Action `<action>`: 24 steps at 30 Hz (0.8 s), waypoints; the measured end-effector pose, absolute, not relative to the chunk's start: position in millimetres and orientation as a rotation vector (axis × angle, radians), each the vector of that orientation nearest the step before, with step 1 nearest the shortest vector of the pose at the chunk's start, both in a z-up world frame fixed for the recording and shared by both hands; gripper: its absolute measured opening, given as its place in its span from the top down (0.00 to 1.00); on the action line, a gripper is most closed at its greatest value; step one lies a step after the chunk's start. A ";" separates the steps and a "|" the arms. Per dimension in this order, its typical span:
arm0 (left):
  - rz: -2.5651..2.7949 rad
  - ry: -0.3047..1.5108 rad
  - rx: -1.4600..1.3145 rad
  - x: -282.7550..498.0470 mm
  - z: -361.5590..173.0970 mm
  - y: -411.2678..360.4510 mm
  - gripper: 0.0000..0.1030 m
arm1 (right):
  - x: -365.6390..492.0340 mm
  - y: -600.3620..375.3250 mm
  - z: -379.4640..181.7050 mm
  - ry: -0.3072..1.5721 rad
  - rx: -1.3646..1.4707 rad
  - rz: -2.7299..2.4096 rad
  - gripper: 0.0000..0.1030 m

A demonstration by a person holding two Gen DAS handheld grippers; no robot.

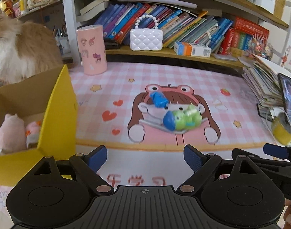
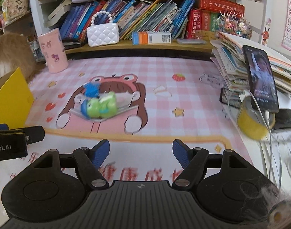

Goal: Organize objects
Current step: 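Grasp the green frog toy with left tool while right tool grasps the blue toy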

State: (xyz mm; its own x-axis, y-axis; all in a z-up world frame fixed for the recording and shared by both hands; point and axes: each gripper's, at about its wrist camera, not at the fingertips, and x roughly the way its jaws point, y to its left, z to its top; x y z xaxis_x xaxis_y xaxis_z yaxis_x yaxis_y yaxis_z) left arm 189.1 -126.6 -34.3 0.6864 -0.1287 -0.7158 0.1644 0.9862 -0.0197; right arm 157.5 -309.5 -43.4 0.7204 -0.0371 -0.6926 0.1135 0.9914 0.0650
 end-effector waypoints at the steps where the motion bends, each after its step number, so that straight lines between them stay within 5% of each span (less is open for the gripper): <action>1: -0.160 0.798 0.047 193.9 -34.4 -129.8 0.13 | 164.0 -314.4 -43.6 0.761 0.108 -0.084 0.31; 24: -0.189 0.879 -0.007 285.7 -79.6 -211.6 0.06 | 237.0 -379.0 -36.2 0.689 0.089 -0.153 0.30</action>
